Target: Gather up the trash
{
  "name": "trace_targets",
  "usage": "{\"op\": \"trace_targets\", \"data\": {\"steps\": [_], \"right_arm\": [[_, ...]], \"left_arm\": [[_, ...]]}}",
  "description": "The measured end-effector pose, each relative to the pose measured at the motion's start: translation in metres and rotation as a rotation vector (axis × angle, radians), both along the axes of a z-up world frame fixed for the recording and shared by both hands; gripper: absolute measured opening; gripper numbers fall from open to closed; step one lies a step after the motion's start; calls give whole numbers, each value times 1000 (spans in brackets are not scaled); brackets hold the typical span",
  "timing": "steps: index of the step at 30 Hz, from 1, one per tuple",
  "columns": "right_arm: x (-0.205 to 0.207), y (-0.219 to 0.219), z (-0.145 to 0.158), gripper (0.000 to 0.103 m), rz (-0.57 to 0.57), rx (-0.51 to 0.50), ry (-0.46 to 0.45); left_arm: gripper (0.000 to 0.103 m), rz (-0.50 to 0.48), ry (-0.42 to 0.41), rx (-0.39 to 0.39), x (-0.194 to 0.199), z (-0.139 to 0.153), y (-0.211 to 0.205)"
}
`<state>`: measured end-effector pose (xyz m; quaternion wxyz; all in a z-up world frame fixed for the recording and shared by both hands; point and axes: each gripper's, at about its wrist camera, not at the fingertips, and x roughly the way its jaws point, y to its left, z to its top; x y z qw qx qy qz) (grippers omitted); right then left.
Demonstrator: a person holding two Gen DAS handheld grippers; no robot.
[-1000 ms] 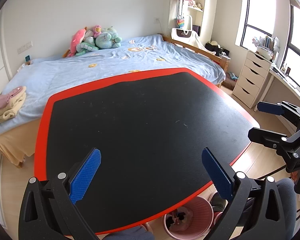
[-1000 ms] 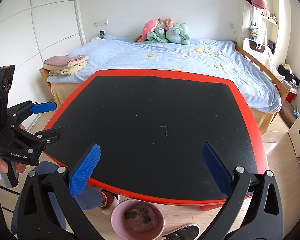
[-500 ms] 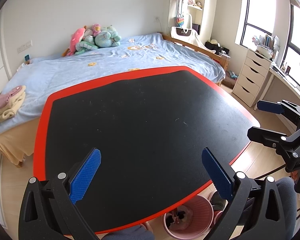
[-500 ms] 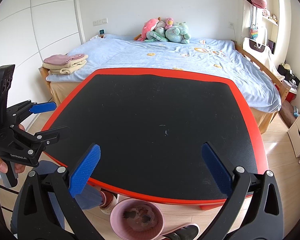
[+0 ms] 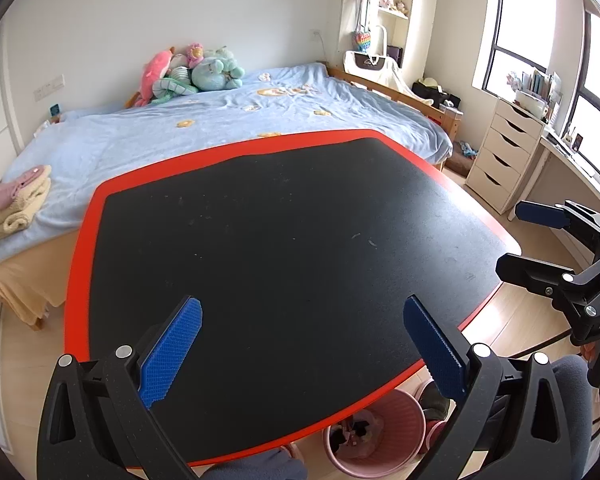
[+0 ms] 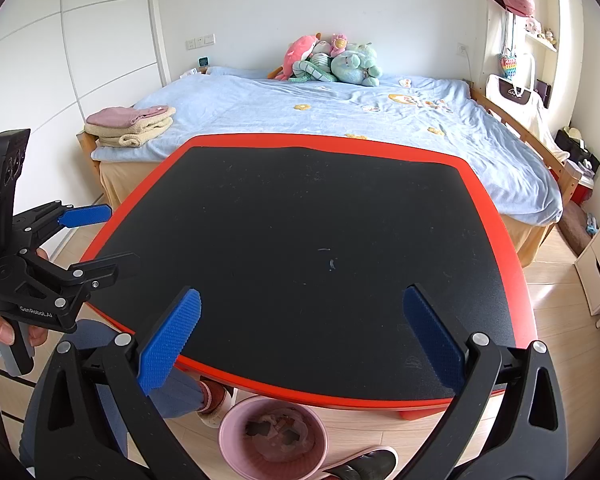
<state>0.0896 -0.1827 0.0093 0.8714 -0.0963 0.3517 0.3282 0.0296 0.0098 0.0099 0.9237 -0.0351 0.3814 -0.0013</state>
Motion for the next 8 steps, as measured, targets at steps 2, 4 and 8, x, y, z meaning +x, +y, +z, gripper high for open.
{"op": "trace_targets", "data": {"steps": [2, 4, 8], "right_arm": [[0, 0, -1, 99, 1, 0, 0], [0, 0, -1, 99, 1, -1, 0], [0, 0, -1, 99, 2, -2, 0]], "left_arm": [[97, 0, 3, -4, 2, 0, 1], [97, 1, 4, -6, 2, 0, 1], [97, 1, 4, -5, 2, -1, 2]]}}
